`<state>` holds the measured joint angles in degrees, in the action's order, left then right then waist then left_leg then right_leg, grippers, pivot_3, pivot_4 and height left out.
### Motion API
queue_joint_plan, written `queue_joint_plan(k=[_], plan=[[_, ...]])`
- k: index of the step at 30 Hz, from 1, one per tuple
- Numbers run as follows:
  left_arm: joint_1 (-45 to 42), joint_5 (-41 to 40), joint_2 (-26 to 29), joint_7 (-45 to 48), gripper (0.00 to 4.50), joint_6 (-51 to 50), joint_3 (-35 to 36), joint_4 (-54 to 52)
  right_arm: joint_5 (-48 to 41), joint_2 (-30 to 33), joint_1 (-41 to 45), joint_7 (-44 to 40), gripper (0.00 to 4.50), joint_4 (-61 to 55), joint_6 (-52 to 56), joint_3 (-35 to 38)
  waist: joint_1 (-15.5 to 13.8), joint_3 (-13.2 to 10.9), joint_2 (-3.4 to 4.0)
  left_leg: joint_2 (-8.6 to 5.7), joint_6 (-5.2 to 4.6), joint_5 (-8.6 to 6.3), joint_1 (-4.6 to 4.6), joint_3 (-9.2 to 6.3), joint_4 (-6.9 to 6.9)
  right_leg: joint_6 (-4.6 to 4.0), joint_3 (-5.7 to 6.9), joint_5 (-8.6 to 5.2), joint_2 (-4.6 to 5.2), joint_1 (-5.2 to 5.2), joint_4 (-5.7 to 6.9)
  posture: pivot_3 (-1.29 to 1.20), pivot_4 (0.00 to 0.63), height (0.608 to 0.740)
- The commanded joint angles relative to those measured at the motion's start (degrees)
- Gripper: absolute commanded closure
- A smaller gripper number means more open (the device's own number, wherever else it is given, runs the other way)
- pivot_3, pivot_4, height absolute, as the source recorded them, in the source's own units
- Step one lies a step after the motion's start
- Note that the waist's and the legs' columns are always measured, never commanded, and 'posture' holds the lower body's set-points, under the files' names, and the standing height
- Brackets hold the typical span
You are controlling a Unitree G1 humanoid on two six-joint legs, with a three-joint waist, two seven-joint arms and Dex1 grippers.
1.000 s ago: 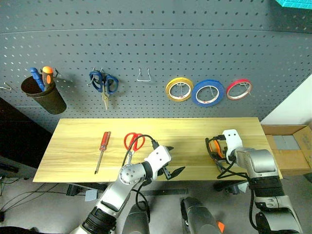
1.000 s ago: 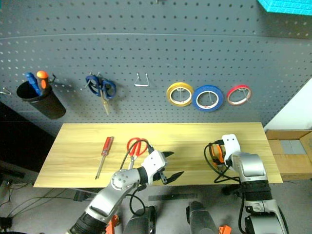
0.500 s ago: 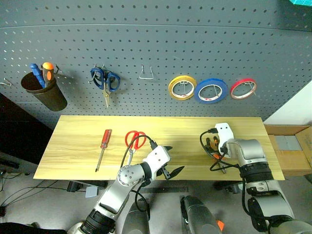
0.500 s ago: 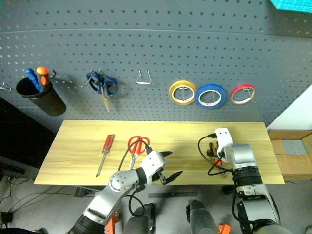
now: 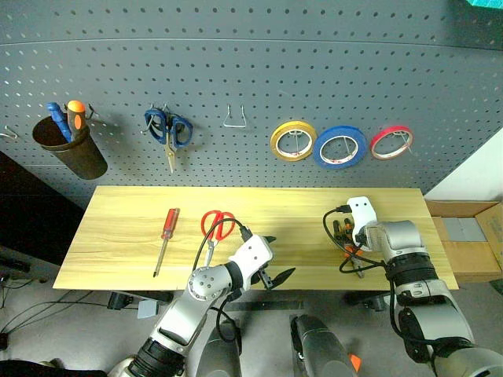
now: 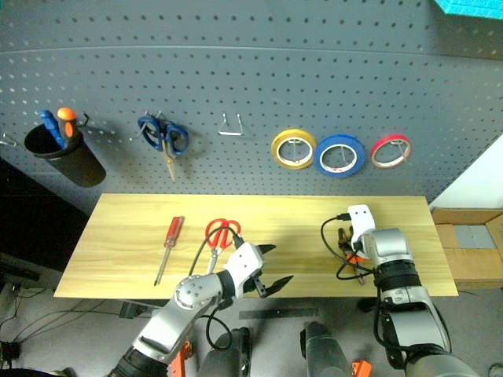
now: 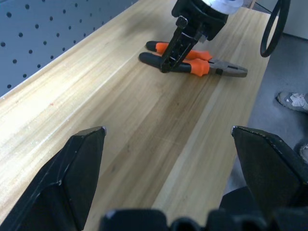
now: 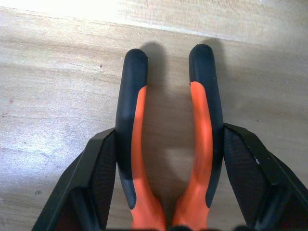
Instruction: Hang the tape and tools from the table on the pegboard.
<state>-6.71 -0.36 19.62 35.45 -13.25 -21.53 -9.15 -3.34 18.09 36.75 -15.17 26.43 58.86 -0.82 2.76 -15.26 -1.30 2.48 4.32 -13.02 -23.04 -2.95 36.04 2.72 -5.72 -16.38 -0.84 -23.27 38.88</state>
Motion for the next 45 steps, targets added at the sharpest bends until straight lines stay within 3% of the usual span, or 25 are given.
queue_joint_plan(k=[1,4,8,12,15,19,25,35,45], plan=[[0.0,-1.1,-1.3,-1.3,0.00,0.3,1.8,-3.1,-0.2,1.9,-0.1,-4.0,1.76,-4.5,-3.8,-1.9,0.0,0.0,0.01,0.00,0.00,0.00,0.00,0.00,0.00,0.00,0.00,0.00,0.00,0.00,0.00,0.07,0.229,0.740],[3.8,-4.3,-4.3,-4.7,0.00,-3.2,4.7,-9.3,-3.7,2.3,-3.1,-9.0,1.76,-16.6,-4.4,-2.7,0.1,0.0,0.04,0.03,0.00,0.00,-0.19,-0.01,-0.01,-0.01,0.02,0.00,0.00,-0.19,0.01,0.07,0.214,0.740],[11.1,-7.9,-6.3,-8.1,0.00,-7.5,7.3,-20.5,-6.8,-0.1,-8.3,-9.5,1.76,-34.3,-4.5,-3.0,0.0,0.2,0.11,0.06,0.05,-0.01,-0.60,-0.13,0.00,-0.30,0.15,0.18,0.01,-0.56,0.08,0.06,0.178,0.740],[15.8,-9.1,-7.0,-12.6,0.00,-12.1,10.1,-31.6,-10.2,-8.8,-9.4,-5.8,1.76,-46.9,-5.2,-2.8,-0.1,0.5,0.11,0.08,0.08,0.00,-0.96,-0.22,0.01,-0.33,0.24,0.19,0.01,-0.92,0.14,0.08,0.151,0.740],[16.8,-10.2,-8.5,-17.0,0.00,-16.2,14.4,-36.9,-11.1,-16.0,-5.8,-1.5,1.76,-48.8,-8.0,-1.0,-0.5,0.8,0.02,0.05,0.26,0.10,-0.96,-0.23,0.05,-0.31,0.25,0.23,0.03,-0.91,0.14,0.11,0.128,0.740],[15.2,-8.8,-7.0,-18.8,0.00,-15.3,19.6,-38.4,-12.5,-20.6,1.5,0.1,1.76,-46.1,-14.0,0.7,-1.4,2.0,-0.24,0.01,0.41,0.23,-0.95,-0.23,0.10,-0.28,0.26,0.37,0.02,-0.88,0.11,0.13,0.111,0.740],[4.3,-7.6,-5.2,-22.0,0.00,-15.2,25.0,-35.4,-10.1,-22.7,13.3,2.0,1.76,-36.2,-29.5,1.4,-2.6,3.7,-0.89,0.04,0.43,0.29,-0.89,-0.26,0.10,-0.36,0.35,0.46,-0.02,-0.82,0.11,0.17,0.087,0.740],[-12.9,-7.1,-6.1,-20.0,0.00,-8.1,22.4,-13.2,-4.6,-26.4,25.8,7.8,1.76,-14.2,-53.9,1.2,-3.9,5.2,-0.98,0.08,0.49,0.32,-0.84,-0.23,0.03,-0.53,0.39,0.57,-0.04,-0.86,0.21,0.16,0.069,0.740],[-20.2,-7.6,-6.7,-16.6,0.00,-4.3,22.5,4.8,0.3,-27.8,29.7,13.9,1.76,5.2,-72.8,0.7,-4.3,5.2,-0.97,0.09,0.49,0.33,-0.84,-0.23,0.04,-0.55,0.40,0.60,-0.03,-0.87,0.26,0.20,0.146,0.740]])
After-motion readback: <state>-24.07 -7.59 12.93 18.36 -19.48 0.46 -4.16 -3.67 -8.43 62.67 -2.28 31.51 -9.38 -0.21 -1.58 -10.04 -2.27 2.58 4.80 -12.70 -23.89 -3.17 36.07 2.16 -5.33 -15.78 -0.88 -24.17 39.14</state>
